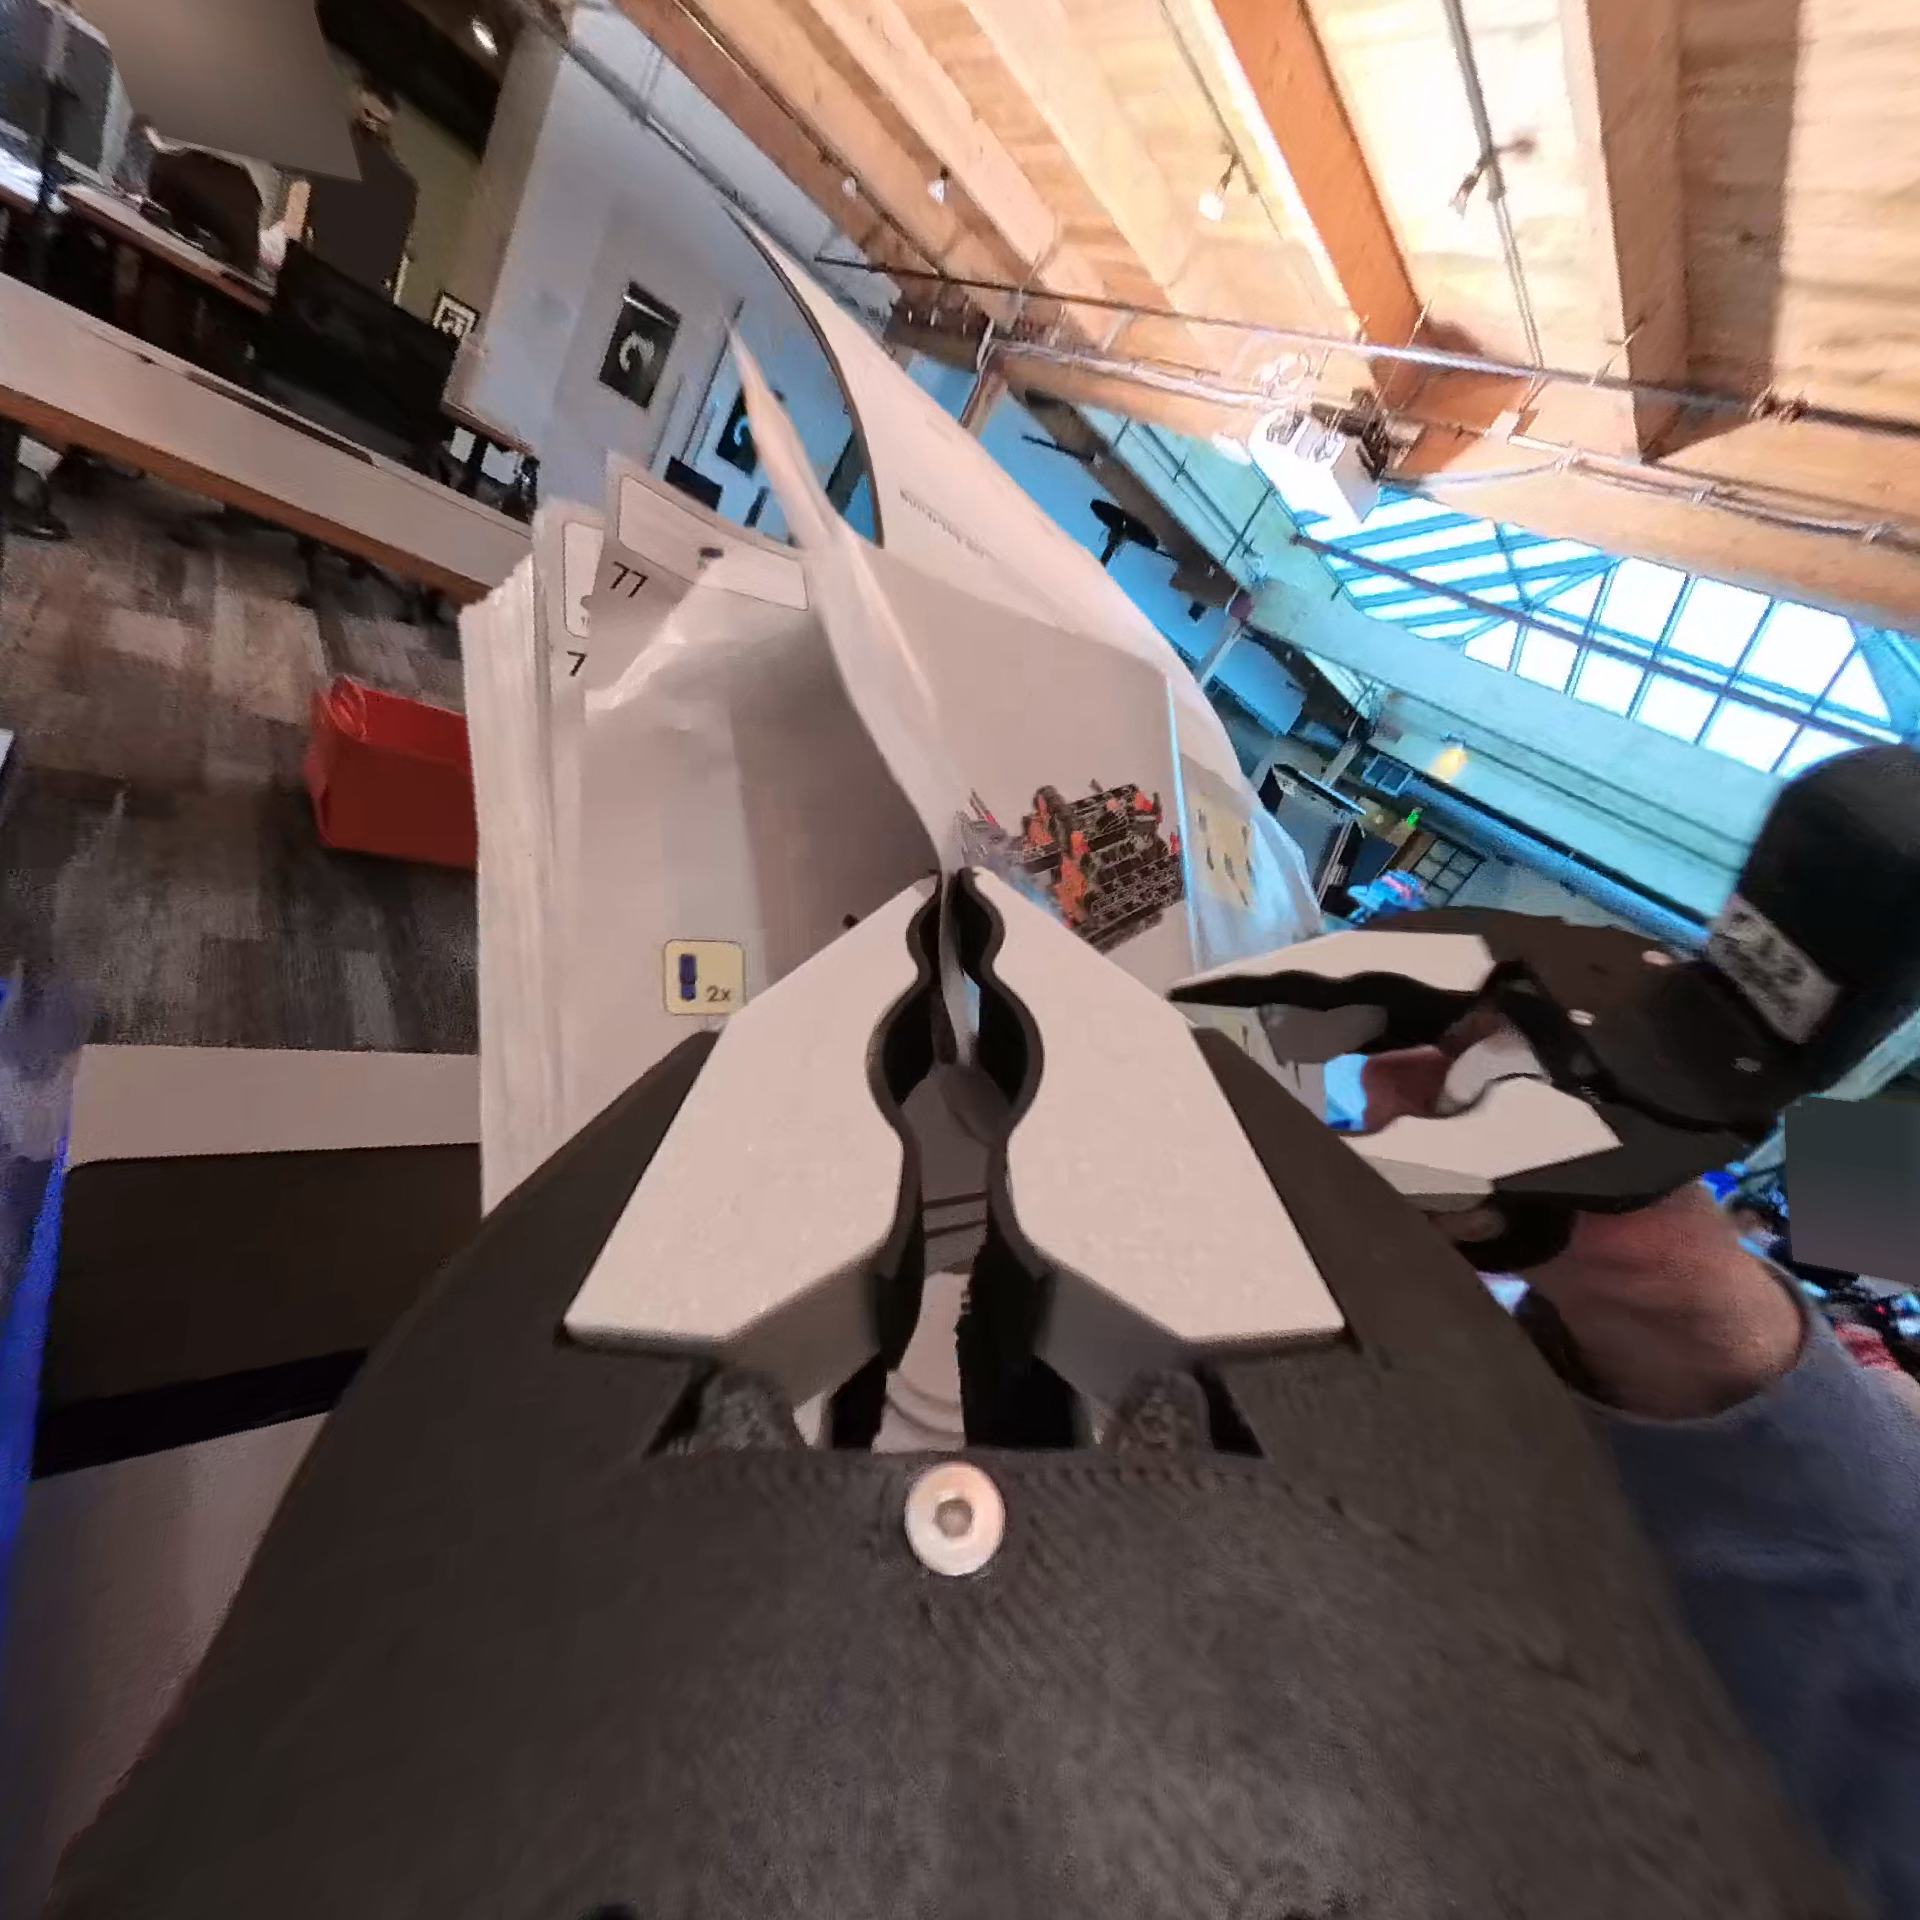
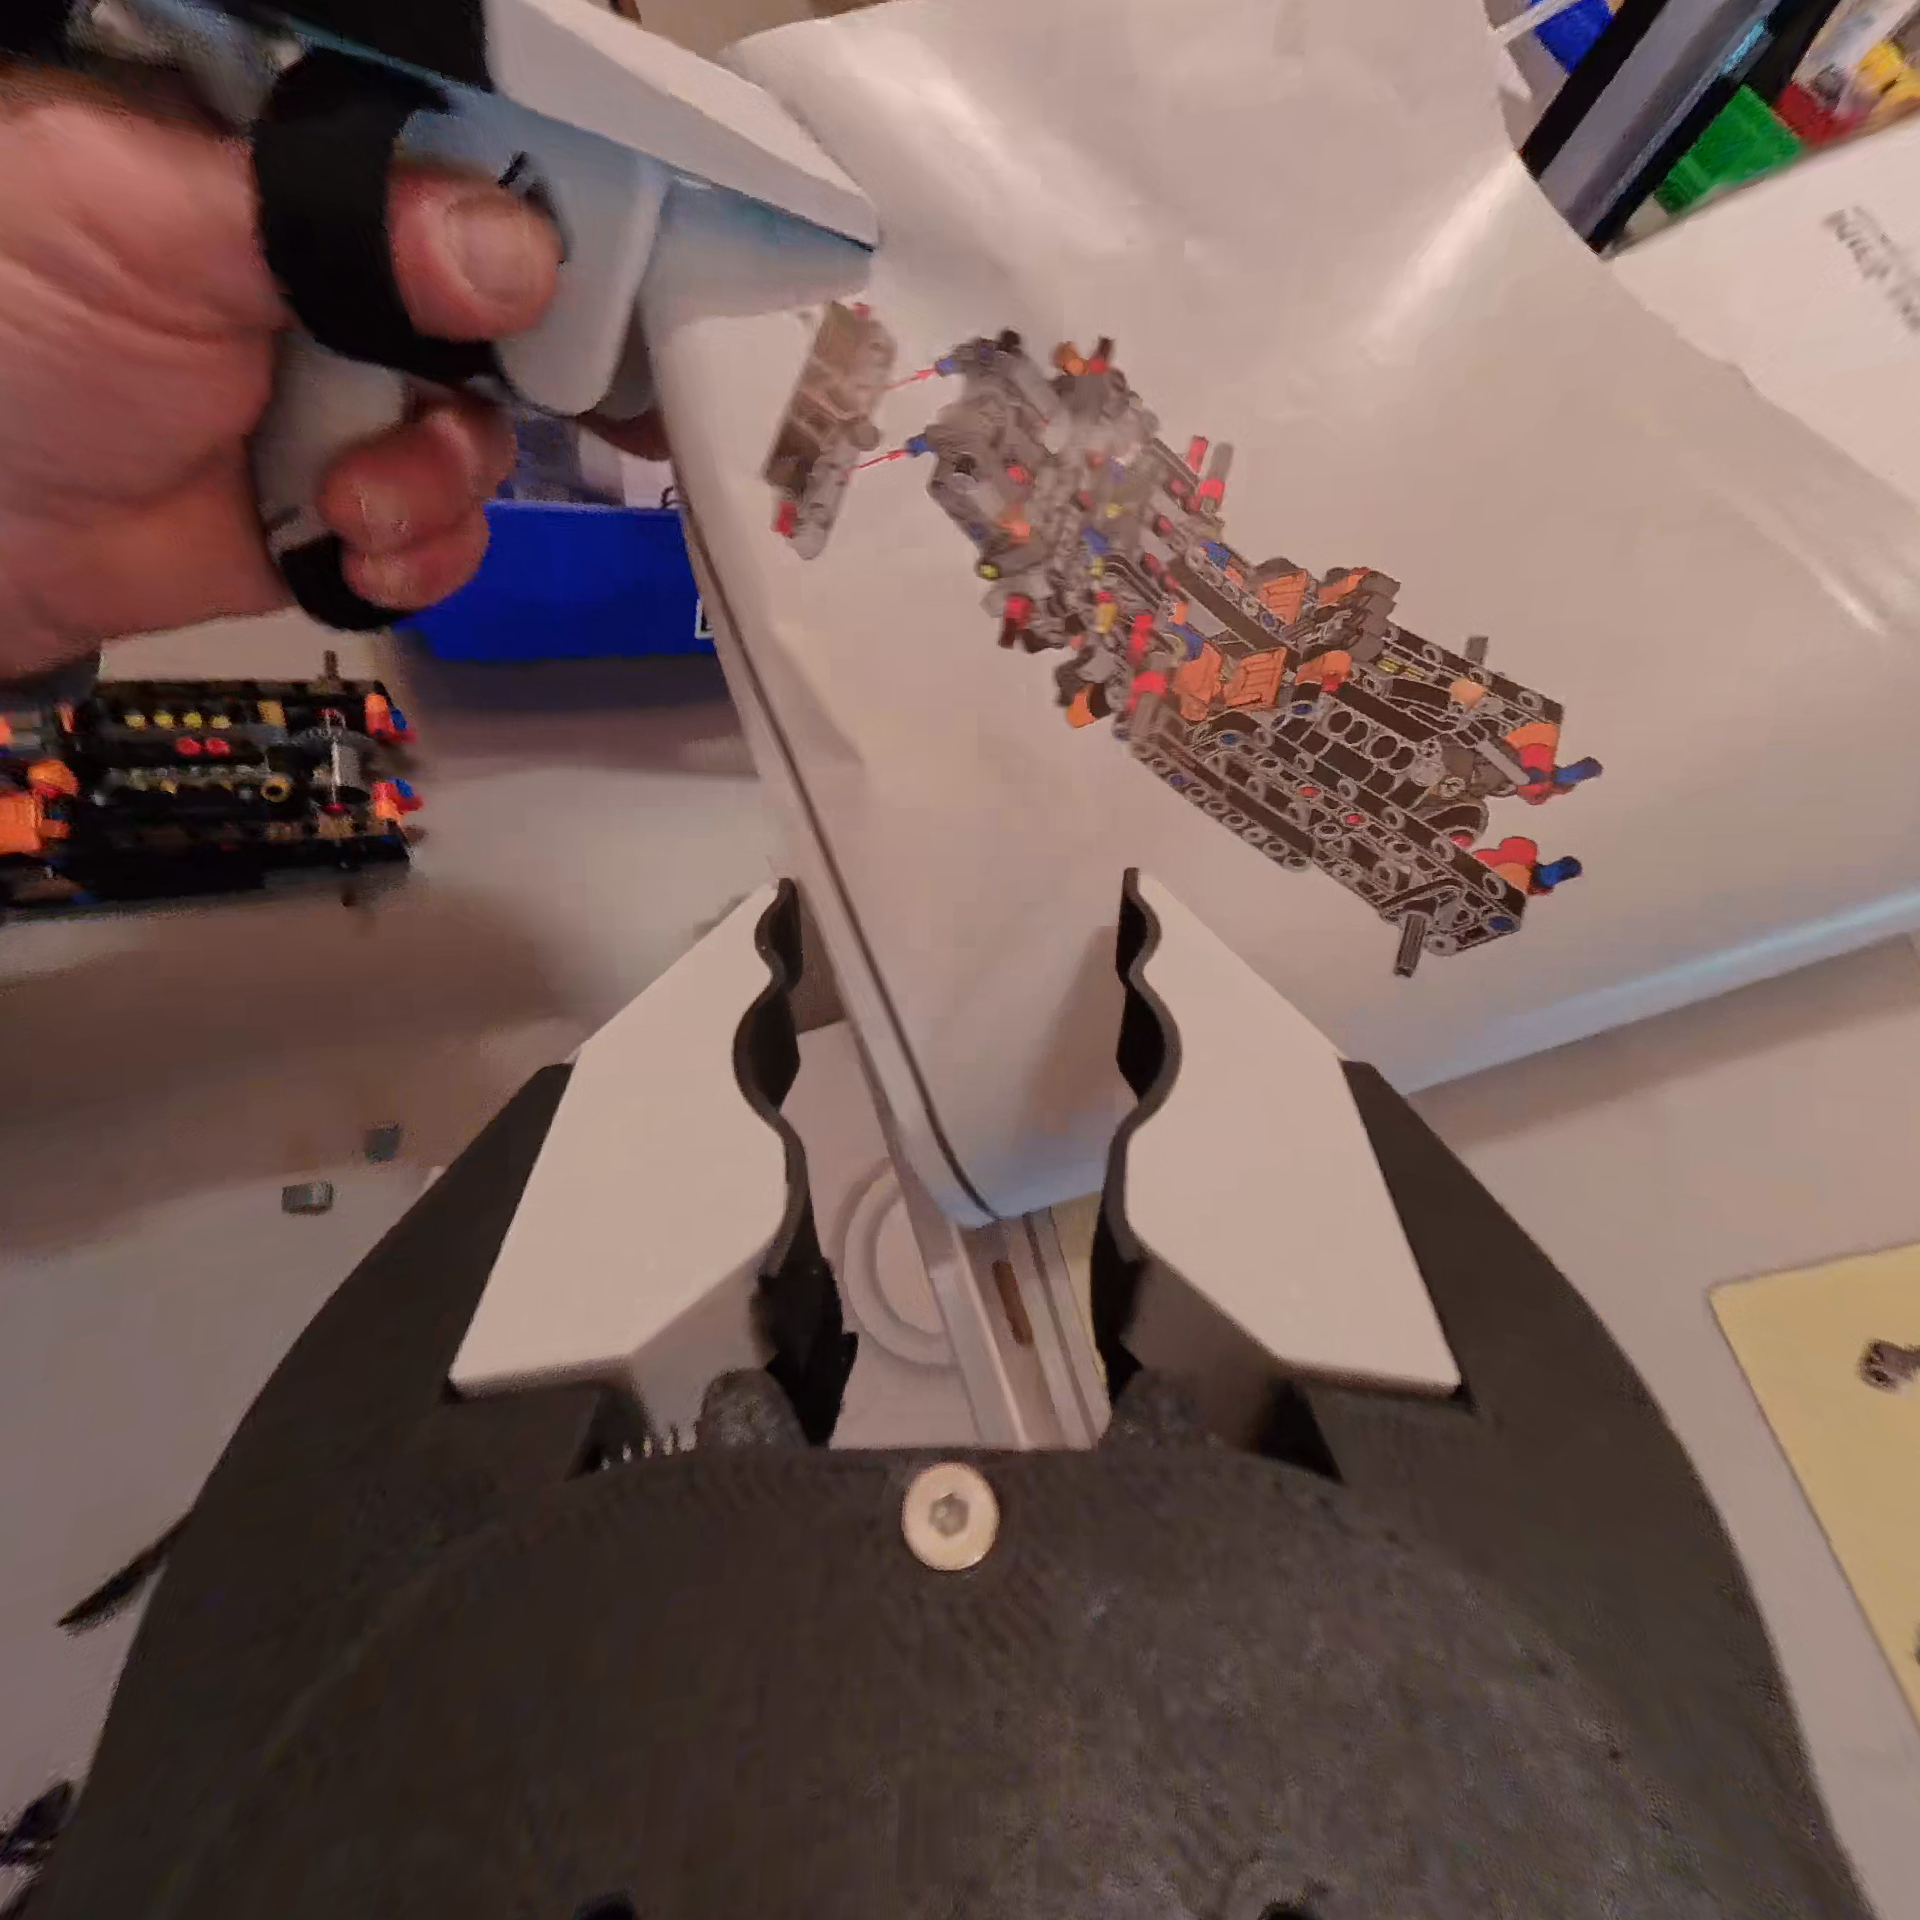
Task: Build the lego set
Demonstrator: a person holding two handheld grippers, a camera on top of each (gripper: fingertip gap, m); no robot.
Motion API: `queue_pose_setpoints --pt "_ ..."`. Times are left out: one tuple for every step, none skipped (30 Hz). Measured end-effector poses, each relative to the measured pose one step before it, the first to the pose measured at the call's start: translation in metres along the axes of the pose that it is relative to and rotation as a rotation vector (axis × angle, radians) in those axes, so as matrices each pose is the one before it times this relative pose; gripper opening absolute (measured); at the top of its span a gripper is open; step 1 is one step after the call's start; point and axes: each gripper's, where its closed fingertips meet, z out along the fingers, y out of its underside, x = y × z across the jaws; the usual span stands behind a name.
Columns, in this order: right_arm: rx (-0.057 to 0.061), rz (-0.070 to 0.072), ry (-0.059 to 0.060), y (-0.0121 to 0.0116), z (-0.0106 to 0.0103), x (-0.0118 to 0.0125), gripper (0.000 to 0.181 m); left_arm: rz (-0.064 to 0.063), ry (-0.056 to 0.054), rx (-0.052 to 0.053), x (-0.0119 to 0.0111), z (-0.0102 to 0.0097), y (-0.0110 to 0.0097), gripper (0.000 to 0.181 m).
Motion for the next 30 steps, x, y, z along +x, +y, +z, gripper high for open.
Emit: queue_pose_setpoints --pt "0.0086 -0.0428 0.0030 -0.00147 -0.00493 -0.00774 0.053 0.0164 -0.0058 0.0008 -0.00191 -0.00082 -0.00120 0.000" --pt "0.0023 -0.0310 -0.0200 0.00001 -0.00298 -0.01059 0.045 0.0270 -0.0081 -0.0043 -0.00171 0.00124 0.00008 0.000" --pt "-0.0123 -0.0086 -0.0544 0.00233 0.00018 -0.01418 0.037 0.0247 0.0097 -0.0134 0.00036 0.00326 0.00117 0.000" --pt "-0.0112 0.0089 -0.0608 0.00220 0.00296 -0.01369 0.033 0.0153 0.0297 0.0073 0.00252 0.00290 -0.00190 0.000" --pt "0.0067 0.0011 -0.0395 -0.00056 0.00388 -0.01046 0.032 -0.0049 0.0136 0.0109 -0.00060 0.00192 -0.00255 0.000" --pt "0.0131 -0.0139 -0.0114 -0.00130 0.00414 -0.00691 0.024 -0.0178 -0.0072 -0.0105 -0.00405 0.00252 0.00029 0.000" --pt "-0.0110 0.0010 0.0215 0.00229 0.00578 -0.00066 0.022 -0.0052 0.0088 -0.0014 -0.00031 0.00287 -0.00087 0.000" --pt "-0.0338 0.0218 0.0378 0.00512 0.00744 0.00364 0.028 0.0086 0.0005 -0.0018 -0.00005 0.00245 -0.00105 0.000" --pt "-0.0182 0.0258 0.0684 0.00322 0.00693 0.00844 0.039 0.0134 -0.0067 -0.0082 -0.00029 0.00213 -0.00050 0.000" --pt "0.0018 0.0270 0.0761 0.00086 0.00517 0.00903 0.044 0.0126 0.0053 -0.0040 0.00239 0.00226 -0.00160 0.000" --pt "0.0033 0.0287 0.0497 0.00021 0.00474 0.00455 0.041 0.0050 0.0112 -0.0009 0.00345 0.00192 -0.00250 0.000" --pt "0.0098 0.0191 0.0431 -0.00113 0.00443 0.00275 0.041 0.0048 0.0044 -0.0033 0.00260 0.00183 -0.00246 0.000" --pt "0.0123 0.0011 0.0558 -0.00136 0.00403 0.00431 0.037 0.0087 0.0099 -0.0003 0.00361 0.00206 -0.00298 0.000" --pt "0.0041 -0.0125 0.0542 -0.00013 0.00437 0.00392 0.035 0.0103 0.0140 0.0015 0.00447 0.00241 -0.00313 0.000" --pt "0.0026 -0.0083 0.0336 -0.00015 0.00454 0.00140 0.034 0.0103 0.0084 -0.0011 0.00382 0.00271 -0.00286 0.000" --pt "0.0063 -0.0050 0.0213 -0.00156 0.00330 -0.00005 0.032 0.0094 0.0030 -0.0036 0.00293 0.00273 -0.00247 0.000" --pt "0.0004 -0.0157 0.0240 -0.00127 0.00304 0.00064 0.030 0.0123 0.0006 -0.0050 0.00217 0.00264 -0.00216 0.000" --pt "-0.0088 -0.0179 0.0245 -0.00051 0.00318 0.00124 0.025 0.0131 0.0033 -0.0088 0.00167 0.00276 -0.00125 0.000" --pt "-0.0129 -0.0078 0.0166 -0.00088 0.00243 0.00121 0.021 0.0043 -0.0030 -0.0109 -0.00052 0.00210 -0.00028 0.000" --pt "-0.0156 -0.0015 0.0068 -0.00136 0.00179 0.00071 0.016 -0.0035 -0.0019 -0.0052 -0.00135 0.00130 -0.00035 0.000" --pt "-0.0149 -0.0052 -0.0047 -0.00162 0.00217 -0.00050 0.008 -0.0082 0.0123 -0.0010 0.00007 0.00082 -0.00022 0.000" --pt "-0.0121 -0.0090 -0.0113 -0.00155 0.00221 -0.00146 0.000 -0.0097 0.0056 0.0007 -0.00124 -0.00009 0.00039 0.000" --pt "-0.0147 -0.0130 -0.0169 -0.00016 0.00171 -0.00254 0.000 -0.0071 -0.0099 0.0031 -0.00329 -0.00098 0.00084 0.000" --pt "-0.0072 -0.0180 -0.0201 0.00018 0.00067 -0.00265 0.000 -0.0053 -0.0098 0.0000 -0.00332 -0.00122 0.00184 0.000" --pt "0.0066 -0.0183 -0.0212 0.00048 -0.00012 -0.00265 0.000 -0.0031 -0.0043 0.0017 -0.00262 -0.00110 0.00216 0.000" --pt "0.0197 -0.0067 -0.0239 0.00068 -0.00059 -0.00242 0.000 -0.0002 -0.0128 -0.0044 -0.00410 -0.00113 0.00326 0.000" --pt "0.0260 -0.0066 -0.0334 0.00051 -0.00117 -0.00354 0.000 -0.0030 -0.0156 -0.0084 -0.00504 -0.00105 0.00401 0.000" --pt "0.0267 -0.0241 -0.0223 0.00030 -0.00149 -0.00305 0.000 -0.0086 -0.0047 -0.0005 -0.00365 -0.00105 0.00337 0.000" --pt "0.0195 -0.0160 -0.0053 0.00028 -0.00129 -0.00128 0.000 -0.0113 -0.0067 0.0044 -0.00380 -0.00130 0.00355 0.000" --pt "0.0100 0.0000 -0.0020 -0.00003 -0.00095 -0.00123 0.000 -0.0077 -0.0132 0.0036 -0.00459 -0.00102 0.00439 0.000"
